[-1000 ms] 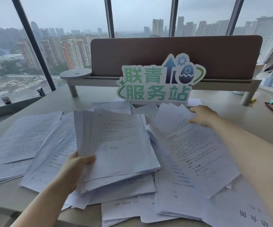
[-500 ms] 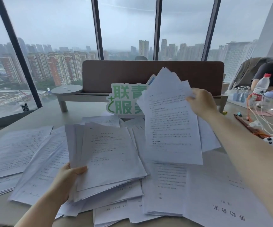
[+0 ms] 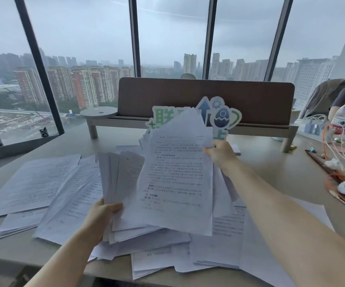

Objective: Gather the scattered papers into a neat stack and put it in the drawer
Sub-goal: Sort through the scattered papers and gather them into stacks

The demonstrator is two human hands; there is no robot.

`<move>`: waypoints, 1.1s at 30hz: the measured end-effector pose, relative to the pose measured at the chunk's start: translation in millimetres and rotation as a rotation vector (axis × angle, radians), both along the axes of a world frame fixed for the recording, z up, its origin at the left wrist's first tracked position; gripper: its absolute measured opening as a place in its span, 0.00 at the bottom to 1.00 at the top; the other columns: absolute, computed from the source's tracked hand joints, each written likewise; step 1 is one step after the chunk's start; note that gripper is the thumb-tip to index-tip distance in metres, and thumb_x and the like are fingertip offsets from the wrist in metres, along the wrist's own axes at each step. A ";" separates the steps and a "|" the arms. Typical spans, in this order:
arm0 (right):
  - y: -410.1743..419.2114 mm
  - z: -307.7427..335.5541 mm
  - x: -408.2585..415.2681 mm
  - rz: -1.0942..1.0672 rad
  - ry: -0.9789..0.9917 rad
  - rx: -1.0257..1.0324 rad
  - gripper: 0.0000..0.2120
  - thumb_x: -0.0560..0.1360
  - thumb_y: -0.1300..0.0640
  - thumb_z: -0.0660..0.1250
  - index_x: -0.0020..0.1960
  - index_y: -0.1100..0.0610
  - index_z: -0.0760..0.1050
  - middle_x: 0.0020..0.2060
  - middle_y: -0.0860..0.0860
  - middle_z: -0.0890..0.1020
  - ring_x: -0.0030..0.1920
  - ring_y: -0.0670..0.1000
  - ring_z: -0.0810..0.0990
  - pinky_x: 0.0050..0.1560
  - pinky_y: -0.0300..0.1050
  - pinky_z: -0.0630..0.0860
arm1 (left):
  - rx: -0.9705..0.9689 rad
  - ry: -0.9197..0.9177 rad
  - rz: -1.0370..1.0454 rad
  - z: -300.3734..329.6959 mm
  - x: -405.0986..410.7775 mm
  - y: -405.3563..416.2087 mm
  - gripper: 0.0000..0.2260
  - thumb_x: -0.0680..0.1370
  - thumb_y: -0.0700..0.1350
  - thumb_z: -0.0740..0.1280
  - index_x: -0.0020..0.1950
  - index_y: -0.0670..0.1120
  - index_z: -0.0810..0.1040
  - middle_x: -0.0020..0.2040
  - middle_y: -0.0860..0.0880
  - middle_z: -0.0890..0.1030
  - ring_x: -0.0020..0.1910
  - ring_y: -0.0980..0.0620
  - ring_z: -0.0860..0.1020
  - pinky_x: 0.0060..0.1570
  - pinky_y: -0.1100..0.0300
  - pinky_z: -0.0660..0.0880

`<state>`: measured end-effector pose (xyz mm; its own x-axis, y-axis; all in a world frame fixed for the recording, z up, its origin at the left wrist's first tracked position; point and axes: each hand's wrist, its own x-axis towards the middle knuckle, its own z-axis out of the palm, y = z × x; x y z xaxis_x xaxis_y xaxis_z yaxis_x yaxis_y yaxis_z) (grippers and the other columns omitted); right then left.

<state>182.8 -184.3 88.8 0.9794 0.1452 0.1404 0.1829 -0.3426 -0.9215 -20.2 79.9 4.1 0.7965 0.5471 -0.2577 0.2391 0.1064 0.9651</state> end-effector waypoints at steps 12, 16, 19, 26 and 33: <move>58.6 -82.3 -16.7 0.006 0.281 0.021 0.10 0.78 0.57 0.66 0.51 0.63 0.81 0.49 0.57 0.84 0.52 0.59 0.83 0.57 0.55 0.79 | 0.005 -0.008 -0.165 -1.8 1.3 6.5 0.06 0.77 0.46 0.69 0.53 0.50 0.78 0.45 0.44 0.85 0.42 0.41 0.84 0.39 0.50 0.81; 68.1 -86.3 -22.7 0.004 0.303 0.041 0.11 0.79 0.54 0.63 0.53 0.61 0.79 0.52 0.57 0.83 0.54 0.59 0.82 0.59 0.55 0.78 | 0.051 0.043 -0.242 -0.9 2.1 7.6 0.14 0.69 0.40 0.75 0.52 0.48 0.79 0.45 0.44 0.86 0.42 0.42 0.84 0.41 0.50 0.81; 74.2 -86.6 -25.0 0.007 0.294 0.102 0.16 0.79 0.54 0.63 0.56 0.66 0.78 0.54 0.61 0.82 0.54 0.60 0.81 0.52 0.49 0.77 | 0.025 0.008 -0.232 0.0 1.2 8.9 0.20 0.62 0.42 0.74 0.53 0.48 0.79 0.46 0.43 0.85 0.44 0.41 0.84 0.46 0.46 0.81; 62.6 -58.5 -37.4 0.142 0.360 0.382 0.25 0.74 0.53 0.72 0.67 0.54 0.67 0.60 0.54 0.80 0.52 0.53 0.81 0.45 0.50 0.79 | 0.048 -0.278 -0.067 17.4 -4.6 3.8 0.16 0.64 0.40 0.74 0.50 0.50 0.80 0.40 0.49 0.85 0.41 0.44 0.82 0.41 0.53 0.78; 59.9 10.8 -68.4 0.130 0.020 0.538 0.10 0.74 0.63 0.70 0.52 0.51 0.79 0.49 0.50 0.86 0.49 0.54 0.85 0.50 0.57 0.83 | 0.208 -0.483 0.024 66.4 1.4 -8.2 0.09 0.66 0.43 0.74 0.45 0.50 0.79 0.40 0.49 0.84 0.40 0.49 0.81 0.42 0.55 0.77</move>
<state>114.4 -124.4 99.6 0.9613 0.1780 0.2101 0.1734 0.2015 -0.9640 -18.8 71.8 70.4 0.7841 0.5671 0.2521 -0.2387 -0.0993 0.9660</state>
